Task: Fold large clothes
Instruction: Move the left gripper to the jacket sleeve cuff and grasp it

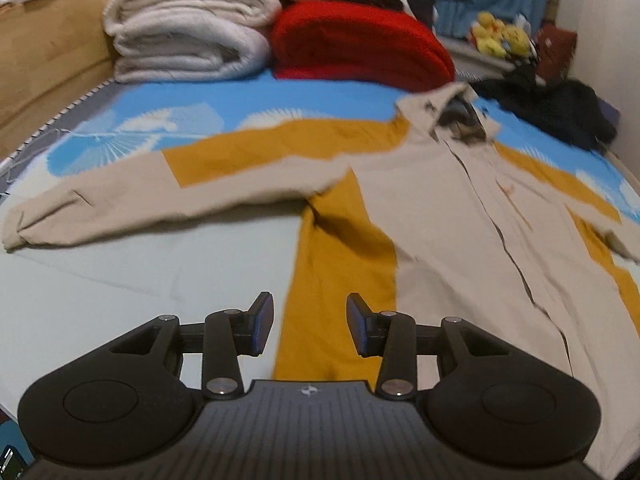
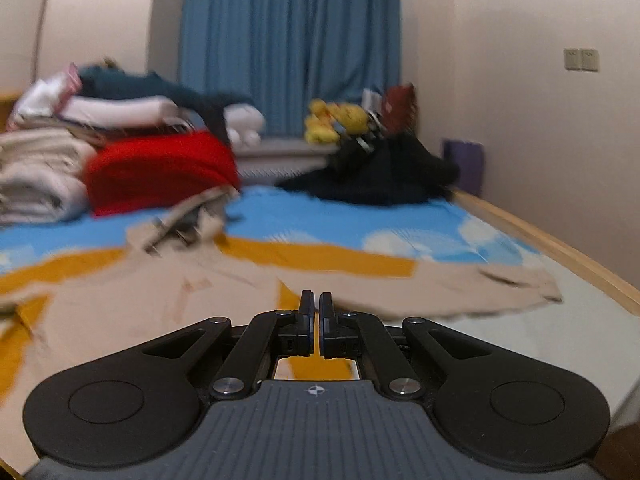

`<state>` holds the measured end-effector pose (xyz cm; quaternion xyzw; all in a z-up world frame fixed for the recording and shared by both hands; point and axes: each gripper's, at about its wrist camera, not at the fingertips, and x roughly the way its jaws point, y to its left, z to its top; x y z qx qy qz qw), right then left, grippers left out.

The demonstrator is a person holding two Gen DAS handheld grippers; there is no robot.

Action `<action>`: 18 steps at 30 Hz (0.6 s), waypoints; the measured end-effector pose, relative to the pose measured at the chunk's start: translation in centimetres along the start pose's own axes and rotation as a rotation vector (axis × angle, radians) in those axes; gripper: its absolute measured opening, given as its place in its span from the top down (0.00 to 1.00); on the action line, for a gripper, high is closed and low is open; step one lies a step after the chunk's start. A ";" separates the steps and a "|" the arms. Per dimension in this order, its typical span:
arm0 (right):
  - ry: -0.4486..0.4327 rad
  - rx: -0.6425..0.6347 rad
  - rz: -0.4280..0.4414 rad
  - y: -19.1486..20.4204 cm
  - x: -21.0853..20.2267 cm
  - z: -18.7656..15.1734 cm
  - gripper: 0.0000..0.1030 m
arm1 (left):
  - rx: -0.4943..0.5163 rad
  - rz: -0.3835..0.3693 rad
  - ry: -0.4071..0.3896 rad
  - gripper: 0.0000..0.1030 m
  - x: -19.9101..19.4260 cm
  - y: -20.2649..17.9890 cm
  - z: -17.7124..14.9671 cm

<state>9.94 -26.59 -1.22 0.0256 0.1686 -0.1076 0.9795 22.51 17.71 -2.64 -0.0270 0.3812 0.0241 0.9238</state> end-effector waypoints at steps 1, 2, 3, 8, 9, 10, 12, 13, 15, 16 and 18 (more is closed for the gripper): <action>-0.032 0.000 0.008 0.2 -0.3 0.5 0.98 | -0.005 0.005 -0.011 0.57 -0.1 0.2 0.3; -0.052 -0.002 0.020 0.3 -0.8 1.2 0.96 | -0.010 0.010 -0.025 0.57 -0.2 0.3 0.6; -0.061 0.001 0.032 0.5 -0.9 1.8 0.91 | -0.017 0.014 -0.040 0.57 -0.2 0.5 1.0; -0.118 0.004 0.075 1.1 -1.4 4.9 0.74 | -0.047 0.039 -0.110 0.57 0.1 1.0 2.9; -0.126 0.008 0.079 1.1 -1.4 5.4 0.71 | -0.044 0.051 -0.124 0.57 0.2 0.9 3.2; -0.136 0.014 0.081 1.2 -1.2 5.9 0.68 | -0.039 0.061 -0.138 0.54 0.3 0.8 3.5; -0.157 0.031 0.089 1.5 -1.1 6.5 0.52 | -0.024 0.070 -0.169 0.47 0.6 0.6 4.2; -0.165 0.038 0.090 1.6 -1.0 6.8 0.50 | -0.015 0.078 -0.184 0.43 0.6 0.4 4.5; -0.179 0.043 0.086 1.9 -0.5 7.2 0.47 | 0.006 0.092 -0.213 0.38 1.0 0.0 5.2; -0.181 0.042 0.084 2.2 -0.3 7.3 0.46 | 0.012 0.094 -0.224 0.36 1.1 -0.2 5.6; -0.175 0.034 0.078 2.9 0.3 7.5 0.43 | 0.023 0.113 -0.241 0.31 1.6 -0.5 6.1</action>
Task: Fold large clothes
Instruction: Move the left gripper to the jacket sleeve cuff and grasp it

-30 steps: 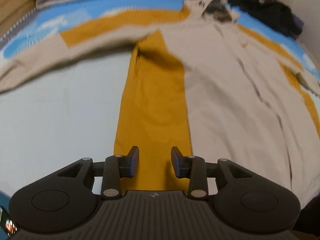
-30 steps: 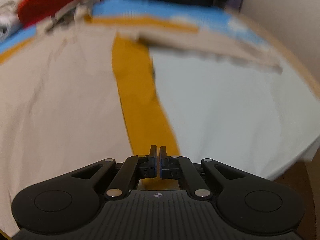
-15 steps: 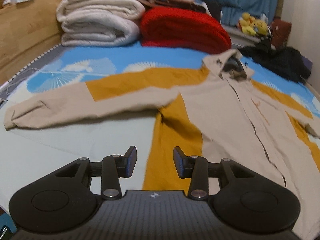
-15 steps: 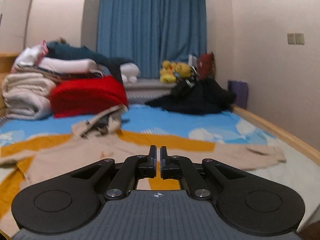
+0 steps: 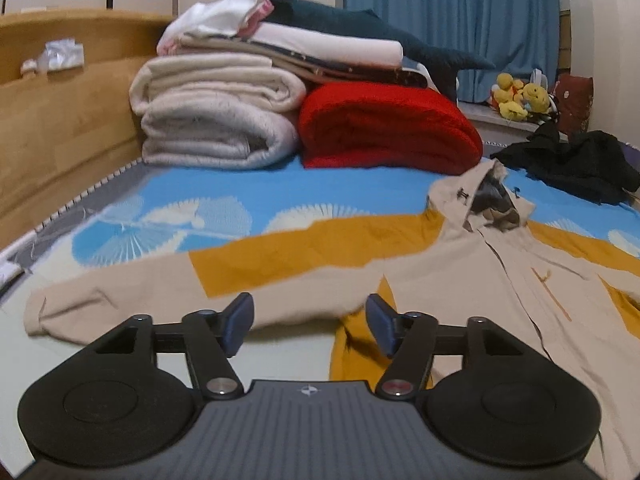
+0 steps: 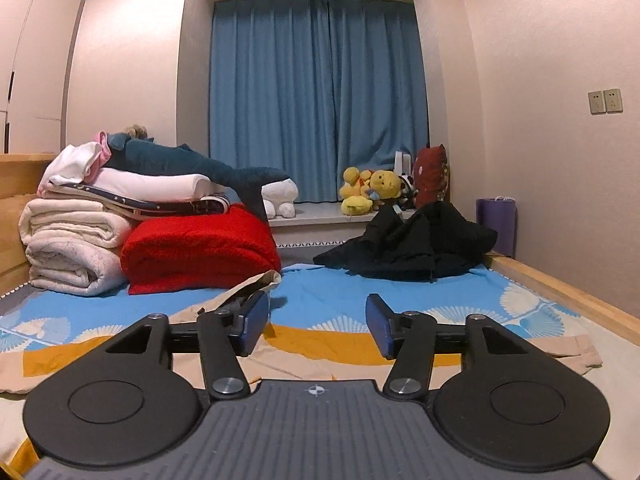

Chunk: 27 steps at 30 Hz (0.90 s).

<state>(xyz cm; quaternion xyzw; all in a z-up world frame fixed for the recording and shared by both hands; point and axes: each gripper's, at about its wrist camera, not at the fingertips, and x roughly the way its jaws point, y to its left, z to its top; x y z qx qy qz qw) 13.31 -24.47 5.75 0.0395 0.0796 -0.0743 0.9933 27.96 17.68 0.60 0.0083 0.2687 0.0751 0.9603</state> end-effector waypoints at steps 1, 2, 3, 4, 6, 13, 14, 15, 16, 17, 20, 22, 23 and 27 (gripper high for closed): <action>0.004 -0.011 -0.002 0.4 0.3 0.0 0.43 | 0.004 0.011 -0.005 0.29 0.3 -0.1 0.2; 0.008 -0.028 -0.004 1.0 0.6 0.0 0.43 | 0.002 0.022 -0.007 0.27 0.7 -0.2 0.5; 0.008 -0.045 -0.005 1.5 0.9 0.0 0.42 | -0.006 0.035 -0.009 0.26 1.1 -0.2 0.7; 0.008 -0.063 -0.007 2.1 1.1 0.0 0.42 | -0.012 0.048 -0.012 0.26 1.4 -0.2 1.0; 0.004 -0.095 -0.003 3.3 1.8 0.1 0.41 | -0.021 0.061 -0.018 0.26 2.2 0.1 1.3; 0.002 -0.111 0.041 7.4 4.9 1.5 0.40 | -0.051 0.068 0.030 0.26 5.9 1.7 1.9; 0.003 -0.106 0.054 8.0 5.6 1.7 0.40 | -0.056 0.076 0.039 0.28 6.5 2.1 1.8; 0.006 -0.100 0.067 8.6 6.1 1.9 0.40 | -0.064 0.086 0.046 0.29 7.0 2.6 1.8; 0.005 -0.093 0.074 9.1 6.7 2.1 0.40 | -0.073 0.096 0.054 0.33 7.6 3.1 1.7; 0.015 -0.089 0.081 9.8 7.5 2.2 0.40 | -0.081 0.100 0.064 0.38 8.1 3.5 1.5; 0.014 -0.041 0.122 11.4 9.4 2.8 0.40 | -0.123 0.114 0.111 0.52 9.9 5.5 1.1; 0.021 -0.030 0.139 12.4 10.7 3.0 0.40 | -0.151 0.134 0.132 0.54 10.8 6.8 0.9; 0.022 -0.022 0.156 12.9 11.4 3.0 0.40 | -0.164 0.143 0.141 0.56 11.2 7.5 0.8; 0.019 -0.016 0.230 14.1 13.4 2.1 0.42 | -0.245 0.190 0.176 0.57 12.6 11.0 0.2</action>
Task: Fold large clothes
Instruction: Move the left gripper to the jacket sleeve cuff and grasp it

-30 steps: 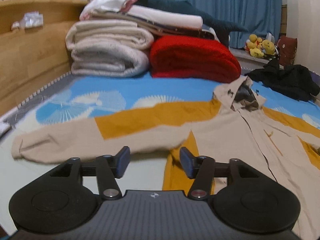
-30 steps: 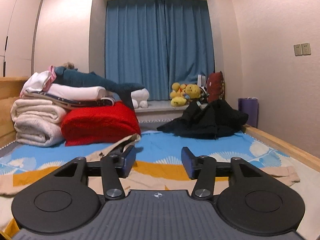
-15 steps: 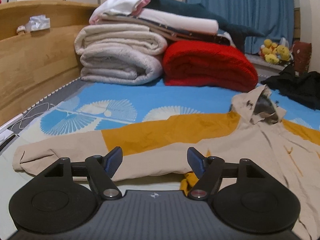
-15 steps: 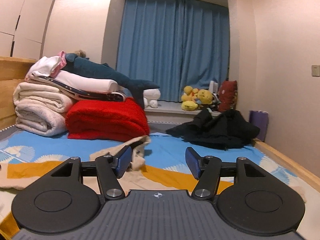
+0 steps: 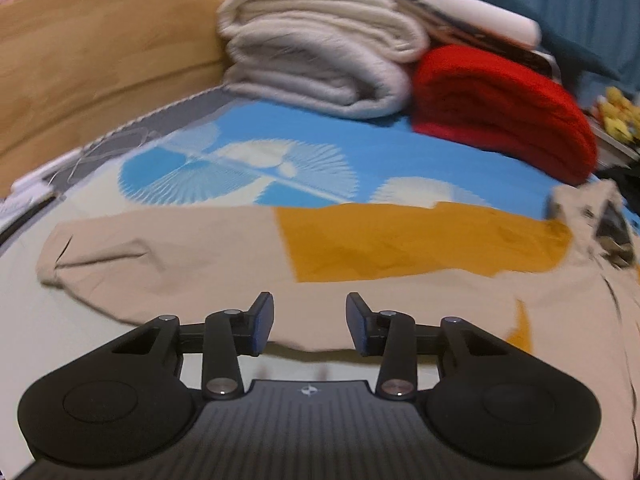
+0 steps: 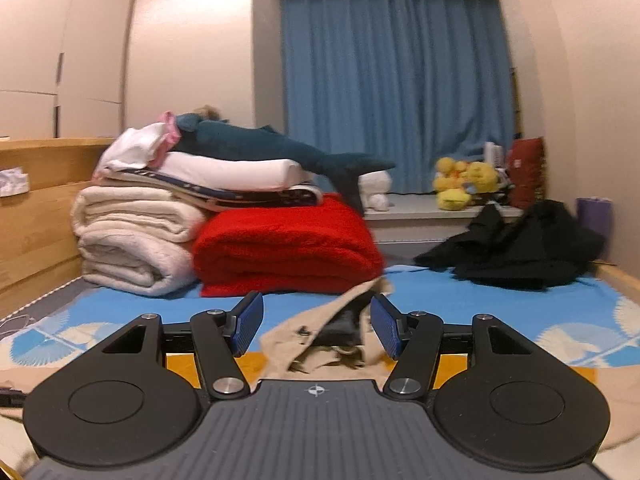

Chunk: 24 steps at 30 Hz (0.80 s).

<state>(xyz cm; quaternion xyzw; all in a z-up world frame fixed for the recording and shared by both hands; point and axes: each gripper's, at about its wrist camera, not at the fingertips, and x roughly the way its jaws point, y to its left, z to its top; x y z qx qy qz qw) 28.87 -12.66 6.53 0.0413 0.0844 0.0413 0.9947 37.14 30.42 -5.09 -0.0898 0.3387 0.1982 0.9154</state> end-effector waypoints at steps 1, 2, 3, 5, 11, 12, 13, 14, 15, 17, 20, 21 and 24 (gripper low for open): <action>-0.002 -0.001 0.010 0.1 0.3 -0.6 0.42 | -0.028 0.010 0.010 0.57 0.5 0.9 0.1; 0.009 -0.004 0.021 0.1 0.7 -1.4 0.43 | -0.058 0.019 0.021 0.57 1.0 1.8 0.2; 0.032 -0.005 0.027 0.1 1.3 -1.9 0.50 | -0.098 0.030 0.033 0.57 1.5 3.0 0.4; 0.090 0.011 0.050 0.2 2.7 -2.5 0.64 | -0.166 0.040 0.042 0.57 2.4 5.1 0.6; 0.117 -0.017 0.119 -0.1 3.6 -1.5 0.86 | -0.310 0.096 0.058 0.57 4.3 10.8 1.0; 0.123 -0.011 0.118 -0.2 3.8 -1.3 0.86 | -0.338 0.099 0.065 0.57 4.7 11.6 0.9; 0.131 0.000 0.117 -0.2 4.0 -1.3 0.86 | -0.364 0.102 0.073 0.56 5.0 12.3 0.9; 0.142 0.009 0.117 -0.3 4.4 -1.2 0.86 | -0.392 0.108 0.083 0.56 5.4 13.1 0.8; 0.154 0.016 0.114 -0.3 4.7 -1.4 0.86 | -0.410 0.116 0.090 0.56 5.8 13.6 0.8; 0.194 0.027 0.110 -0.2 5.5 -1.9 0.83 | -0.446 0.130 0.098 0.56 6.5 14.8 0.7; 0.251 0.042 0.115 0.0 6.5 -2.8 0.76 | -0.498 0.151 0.108 0.55 7.2 16.2 0.6; 0.262 0.043 0.119 0.1 6.7 -3.1 0.76 | -0.526 0.163 0.114 0.54 7.5 16.9 0.5; 0.298 0.038 0.121 0.5 7.3 -3.6 0.76 | -0.616 0.204 0.137 0.54 8.1 18.7 0.0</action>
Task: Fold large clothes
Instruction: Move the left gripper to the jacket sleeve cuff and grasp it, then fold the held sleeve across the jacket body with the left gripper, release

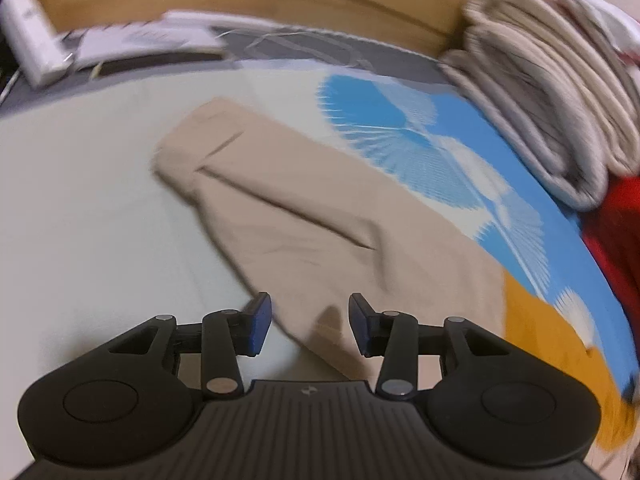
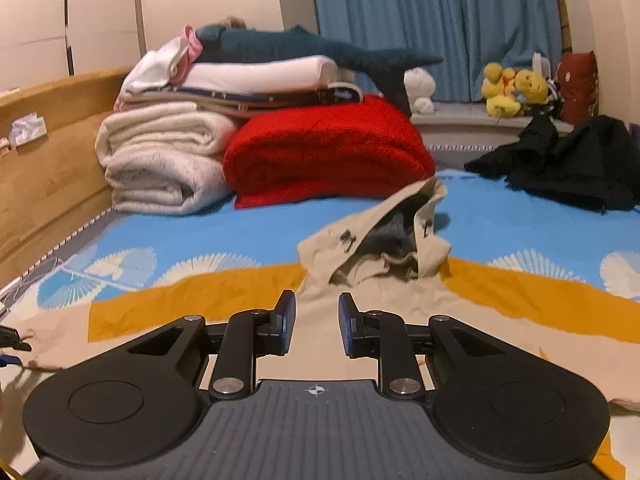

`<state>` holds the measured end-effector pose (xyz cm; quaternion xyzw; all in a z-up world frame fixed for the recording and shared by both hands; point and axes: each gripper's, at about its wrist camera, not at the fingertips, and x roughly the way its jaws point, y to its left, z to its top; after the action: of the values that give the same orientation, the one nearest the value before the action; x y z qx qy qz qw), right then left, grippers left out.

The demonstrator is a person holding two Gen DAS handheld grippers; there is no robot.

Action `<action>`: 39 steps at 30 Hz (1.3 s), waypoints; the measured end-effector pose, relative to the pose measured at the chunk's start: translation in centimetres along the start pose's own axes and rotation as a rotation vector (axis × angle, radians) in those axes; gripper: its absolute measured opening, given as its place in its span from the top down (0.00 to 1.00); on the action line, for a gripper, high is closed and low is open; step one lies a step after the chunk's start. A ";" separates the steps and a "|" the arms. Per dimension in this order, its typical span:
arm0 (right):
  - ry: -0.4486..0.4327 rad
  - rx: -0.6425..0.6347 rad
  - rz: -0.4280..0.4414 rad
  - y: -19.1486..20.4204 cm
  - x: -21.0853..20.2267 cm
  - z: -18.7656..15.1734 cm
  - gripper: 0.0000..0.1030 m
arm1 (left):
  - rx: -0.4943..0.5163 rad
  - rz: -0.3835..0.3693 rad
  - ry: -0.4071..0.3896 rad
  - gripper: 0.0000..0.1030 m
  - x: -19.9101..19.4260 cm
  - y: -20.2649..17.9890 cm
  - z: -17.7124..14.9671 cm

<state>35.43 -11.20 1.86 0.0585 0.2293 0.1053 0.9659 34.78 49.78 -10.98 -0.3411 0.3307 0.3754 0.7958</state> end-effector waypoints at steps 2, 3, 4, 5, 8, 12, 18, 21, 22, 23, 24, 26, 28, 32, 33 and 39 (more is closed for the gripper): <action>0.026 0.004 0.004 0.2 0.5 -0.2 0.76 | -0.052 0.018 0.009 0.54 0.5 1.0 0.3; 0.036 0.005 0.008 0.3 0.7 -0.3 0.76 | -0.065 0.017 0.004 0.54 0.7 1.2 0.5; 0.047 0.004 0.011 0.4 0.9 -0.4 0.76 | -0.065 0.017 -0.004 0.52 0.8 1.3 0.7; 0.059 -0.002 0.014 0.6 1.2 -0.5 0.76 | -0.059 0.020 -0.014 0.52 0.8 1.4 1.0; 0.087 -0.013 0.008 0.9 1.7 -0.9 0.76 | -0.069 0.024 -0.034 0.54 1.3 1.7 1.4; 0.137 0.009 0.013 0.7 2.4 -1.3 0.76 | -0.072 0.078 -0.088 0.96 0.7 1.3 1.6; 0.189 0.047 -0.001 -0.3 2.6 -1.4 0.76 | 0.072 0.033 -0.295 1.00 -5.0 -4.8 1.5; 0.177 0.061 -0.004 -0.7 1.9 -1.1 0.83 | 0.155 -0.108 -0.351 1.00 -9.1 -9.5 0.4; 0.169 0.059 -0.008 -0.7 1.6 -0.9 0.88 | 0.178 -0.152 -0.356 1.00 -10.1 -10.9 -0.2; 0.159 0.059 -0.012 -0.9 1.2 -0.8 0.93 | 0.207 -0.202 -0.360 1.00 -11.4 -12.5 -1.2; 0.152 0.062 -0.015 -1.0 0.9 -0.7 0.94 | 0.242 -0.257 -0.366 1.00 -12.7 -14.3 -2.4; 0.137 0.074 -0.029 -1.4 0.1 -0.5 0.96 | 0.300 -0.340 -0.361 1.00 -14.6 -17.1 -4.7; 0.128 0.081 -0.041 -1.7 -0.5 -0.5 0.96 | 0.365 -0.433 -0.332 1.00 -16.3 -20.1 -7.9; 0.120 0.099 -0.058 -2.5 -1.8 -1.0 0.96 | 0.497 -0.625 -0.210 1.00 -19.2 -25.8 -15.5; 0.125 0.102 -0.062 -2.7 -1.9 -1.2 0.95 | 0.543 -0.676 -0.183 1.00 -19.9 -27.0 -17.5; 0.173 0.133 -0.111 -4.4 -2.2 -2.8 0.93 | 0.831 -0.933 0.175 0.87 -21.6 -32.4 -27.9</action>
<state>33.07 -15.82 -0.40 0.1001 0.3213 0.0408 0.9408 43.08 3.96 0.21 -0.1414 0.3294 -0.2003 0.9118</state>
